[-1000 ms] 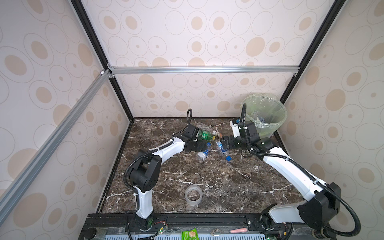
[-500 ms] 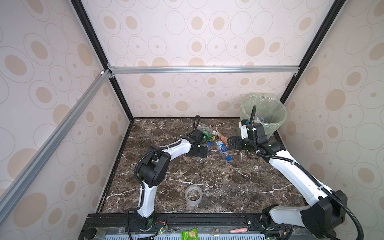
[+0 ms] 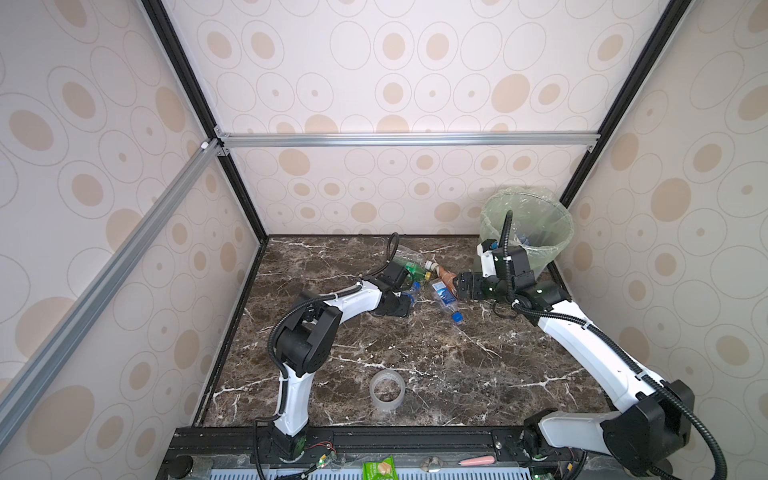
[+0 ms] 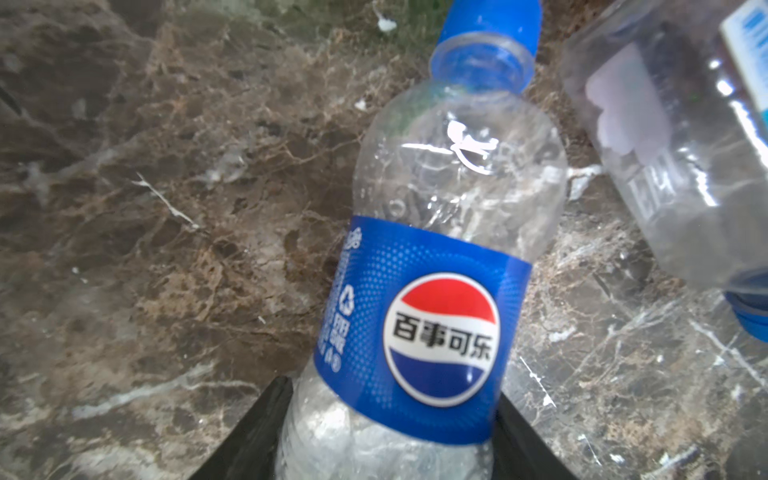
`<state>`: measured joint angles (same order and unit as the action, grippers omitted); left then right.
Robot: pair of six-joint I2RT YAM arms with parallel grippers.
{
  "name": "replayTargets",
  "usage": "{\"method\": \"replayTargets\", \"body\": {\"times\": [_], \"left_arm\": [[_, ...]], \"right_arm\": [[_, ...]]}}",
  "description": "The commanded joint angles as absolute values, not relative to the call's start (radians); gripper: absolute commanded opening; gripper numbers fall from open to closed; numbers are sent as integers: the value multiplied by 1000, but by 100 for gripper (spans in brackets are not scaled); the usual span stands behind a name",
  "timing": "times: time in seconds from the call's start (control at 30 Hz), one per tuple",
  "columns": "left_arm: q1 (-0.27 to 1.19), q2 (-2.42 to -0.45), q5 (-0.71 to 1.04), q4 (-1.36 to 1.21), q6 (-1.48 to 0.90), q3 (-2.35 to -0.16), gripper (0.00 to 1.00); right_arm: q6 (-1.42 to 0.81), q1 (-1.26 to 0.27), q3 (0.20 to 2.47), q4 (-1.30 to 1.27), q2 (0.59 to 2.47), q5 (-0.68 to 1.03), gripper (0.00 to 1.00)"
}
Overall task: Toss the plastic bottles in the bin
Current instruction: 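Lower the left gripper onto the Pepsi water bottle and close while the right withdraws, then lift the Pepsi bottle with the left gripper toward the right gripper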
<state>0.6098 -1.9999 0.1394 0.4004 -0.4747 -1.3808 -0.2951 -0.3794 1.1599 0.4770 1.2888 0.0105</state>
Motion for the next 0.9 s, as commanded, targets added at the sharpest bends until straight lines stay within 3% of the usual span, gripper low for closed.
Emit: {"method": "replayTargets", "body": {"times": [0.0, 0.87], "left_arm": [[616, -1944, 164, 387, -484, -1331, 62], [616, -1524, 237, -26, -518, -1159, 66]], "right_arm": [[-322, -377, 1143, 465, 1273, 51, 100], [-690, -379, 1374, 267, 1463, 324, 100]]}}
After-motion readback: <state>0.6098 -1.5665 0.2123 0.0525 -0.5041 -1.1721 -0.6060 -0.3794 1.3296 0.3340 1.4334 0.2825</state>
